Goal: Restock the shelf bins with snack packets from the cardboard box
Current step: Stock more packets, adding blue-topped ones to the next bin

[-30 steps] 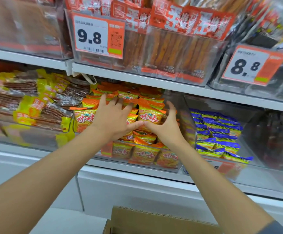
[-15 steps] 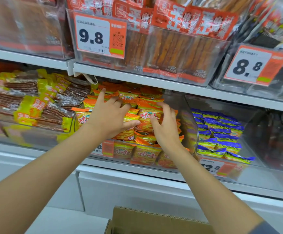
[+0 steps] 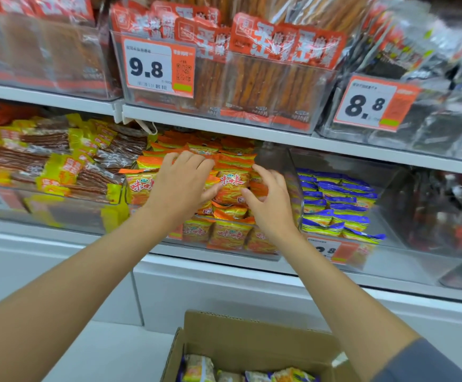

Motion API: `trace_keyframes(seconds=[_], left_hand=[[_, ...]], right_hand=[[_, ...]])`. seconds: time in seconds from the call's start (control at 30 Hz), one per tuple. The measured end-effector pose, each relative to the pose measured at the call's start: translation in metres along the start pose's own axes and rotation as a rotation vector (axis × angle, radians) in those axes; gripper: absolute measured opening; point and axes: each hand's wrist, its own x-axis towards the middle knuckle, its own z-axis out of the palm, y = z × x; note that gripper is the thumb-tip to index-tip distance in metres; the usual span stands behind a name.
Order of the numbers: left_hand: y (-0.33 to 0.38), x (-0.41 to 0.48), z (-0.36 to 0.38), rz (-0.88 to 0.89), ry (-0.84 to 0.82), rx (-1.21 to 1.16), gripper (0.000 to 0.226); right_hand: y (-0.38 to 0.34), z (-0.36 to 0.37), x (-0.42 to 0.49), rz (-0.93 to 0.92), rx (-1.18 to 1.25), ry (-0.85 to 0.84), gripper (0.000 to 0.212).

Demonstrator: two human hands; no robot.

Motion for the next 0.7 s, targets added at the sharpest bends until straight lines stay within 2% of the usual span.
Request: trace_keyframes(seconds=[0.1, 0.23, 0.33, 0.4, 0.57, 0.7], left_hand=[[0.030, -0.017, -0.014, -0.098, -0.034, -0.238, 0.032], [0.076, -0.058, -0.011, -0.274, -0.244, -0.593, 0.018], [0.107, -0.100, 0.007, -0.373, -0.409, -0.770, 0.020], [0.125, -0.131, 0.024, -0.442, -0.519, -0.848, 0.021], [0.155, -0.210, 0.065, -0.548, -0.806, -0.885, 0.021], [0.166, -0.241, 0.085, -0.562, -0.967, -0.914, 0.021]], right_hand=[[-0.001, -0.013, -0.026, -0.083, -0.036, 0.045, 0.017], [0.019, -0.030, -0.080, -0.052, -0.075, -0.108, 0.017], [0.052, -0.041, -0.126, 0.010, -0.137, -0.304, 0.009], [0.078, -0.048, -0.156, 0.117, -0.192, -0.482, 0.009], [0.159, -0.043, -0.225, 0.339, -0.239, -0.876, 0.016], [0.215, -0.008, -0.271, 0.458, -0.268, -1.114, 0.016]])
